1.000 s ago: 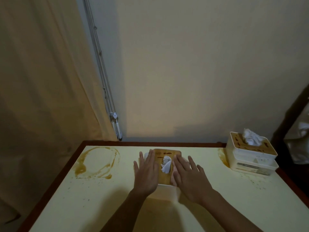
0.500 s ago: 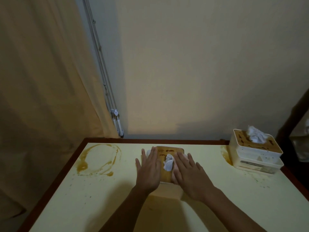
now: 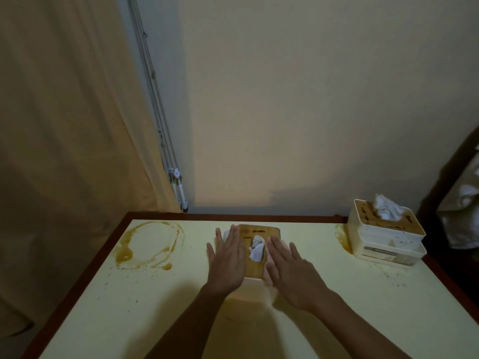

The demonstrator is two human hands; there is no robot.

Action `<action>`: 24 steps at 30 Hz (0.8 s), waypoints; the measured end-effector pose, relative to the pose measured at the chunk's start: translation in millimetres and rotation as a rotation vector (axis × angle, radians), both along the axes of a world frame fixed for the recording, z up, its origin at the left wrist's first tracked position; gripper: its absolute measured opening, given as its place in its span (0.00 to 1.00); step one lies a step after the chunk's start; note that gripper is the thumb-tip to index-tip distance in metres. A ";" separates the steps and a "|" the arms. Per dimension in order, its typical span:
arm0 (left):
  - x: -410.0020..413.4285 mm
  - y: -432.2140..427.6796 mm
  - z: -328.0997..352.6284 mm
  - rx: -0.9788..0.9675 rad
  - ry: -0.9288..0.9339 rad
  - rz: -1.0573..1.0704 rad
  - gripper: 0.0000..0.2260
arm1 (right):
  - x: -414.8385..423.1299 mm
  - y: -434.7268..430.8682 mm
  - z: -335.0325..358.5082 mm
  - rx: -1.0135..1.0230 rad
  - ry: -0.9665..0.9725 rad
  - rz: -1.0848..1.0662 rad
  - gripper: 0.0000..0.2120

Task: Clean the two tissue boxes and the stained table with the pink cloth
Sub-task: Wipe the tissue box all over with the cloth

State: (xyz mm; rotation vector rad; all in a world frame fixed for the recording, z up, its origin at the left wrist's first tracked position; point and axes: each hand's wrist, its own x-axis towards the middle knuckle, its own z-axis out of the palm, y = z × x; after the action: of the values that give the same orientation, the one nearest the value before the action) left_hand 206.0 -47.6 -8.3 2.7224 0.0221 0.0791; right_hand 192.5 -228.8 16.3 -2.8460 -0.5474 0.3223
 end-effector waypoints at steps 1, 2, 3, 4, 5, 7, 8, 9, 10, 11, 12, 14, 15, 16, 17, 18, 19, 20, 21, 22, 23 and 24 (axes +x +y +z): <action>0.2 -0.4 1.0 -0.010 -0.003 0.001 0.25 | -2.5 -3.7 -1.7 0.024 -0.006 0.009 0.31; 0.4 -0.3 0.9 -0.020 -0.002 0.003 0.25 | 0.1 -6.3 -1.2 0.053 -0.022 0.009 0.34; 0.2 0.0 1.9 -0.024 0.003 0.001 0.25 | 6.8 -7.4 1.0 0.067 -0.042 0.006 0.33; 0.5 0.8 1.5 -0.017 0.013 -0.007 0.25 | 14.9 -7.2 5.4 0.058 -0.057 0.011 0.31; 0.4 1.5 1.9 -0.003 0.027 -0.019 0.25 | 23.8 -6.5 10.5 0.044 -0.076 0.019 0.28; 0.0 1.9 3.2 0.011 0.048 -0.030 0.25 | 41.5 -3.3 18.0 0.027 -0.102 0.045 0.27; -1.1 1.5 5.1 0.012 0.052 -0.029 0.25 | 49.3 -2.9 20.1 0.048 -0.099 0.033 0.26; -1.6 1.2 6.6 0.013 0.055 -0.030 0.25 | 57.8 -4.1 19.1 0.108 -0.099 -0.004 0.24; -2.3 0.8 8.2 0.014 0.055 -0.032 0.25 | 62.5 -5.8 18.6 0.197 -0.116 -0.050 0.20; -3.0 0.4 9.8 0.015 0.058 -0.035 0.25 | 65.0 -8.3 17.1 0.304 -0.151 -0.108 0.17; -3.6 0.2 11.4 0.012 0.056 -0.037 0.25 | 65.0 -11.0 16.6 0.422 -0.196 -0.166 0.14; -5.2 0.7 16.3 -0.040 0.016 -0.010 0.26 | 59.9 -19.4 20.2 0.630 -0.252 -0.274 0.14; -5.9 0.4 19.3 -0.090 -0.021 0.028 0.27 | 57.1 -25.6 21.6 0.729 -0.249 -0.328 0.14; -6.6 -1.0 22.9 -0.126 -0.056 0.073 0.29 | 54.7 -32.6 23.2 0.828 -0.219 -0.395 0.14; -7.2 -4.1 26.6 -0.126 -0.072 0.110 0.32 | 53.7 -38.5 24.1 0.933 -0.162 -0.480 0.13; -7.9 -9.7 32.0 -0.105 -0.061 0.137 0.35 | 53.7 -44.5 24.4 1.059 -0.081 -0.562 0.12; -7.4 -16.8 36.7 -0.089 -0.025 0.152 0.40 | 53.8 -50.1 24.2 1.213 0.023 -0.624 0.12; -6.4 -25.3 42.5 -0.085 0.020 0.160 0.45 | 52.4 -54.2 24.5 1.395 0.157 -0.667 0.11; -3.7 -33.9 47.0 -0.087 0.062 0.168 0.49 | 49.1 -56.1 27.1 1.569 0.291 -0.706 0.11; -0.8 -41.8 51.1 -0.091 0.097 0.179 0.53 | 47.9 -59.6 27.0 1.701 0.390 -0.735 0.10; 2.4 -48.0 53.9 -0.095 0.127 0.196 0.56 | 47.4 -63.5 26.7 1.807 0.445 -0.752 0.10; 5.1 -52.2 55.6 -0.103 0.160 0.212 0.58 | 47.3 -66.3 26.3 1.860 0.467 -0.761 0.10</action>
State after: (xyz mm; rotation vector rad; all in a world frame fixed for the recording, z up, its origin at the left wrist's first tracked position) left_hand 211.2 -99.8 47.3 2.6074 0.3513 -0.0773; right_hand 239.8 -295.0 42.6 -0.9350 0.3087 0.1349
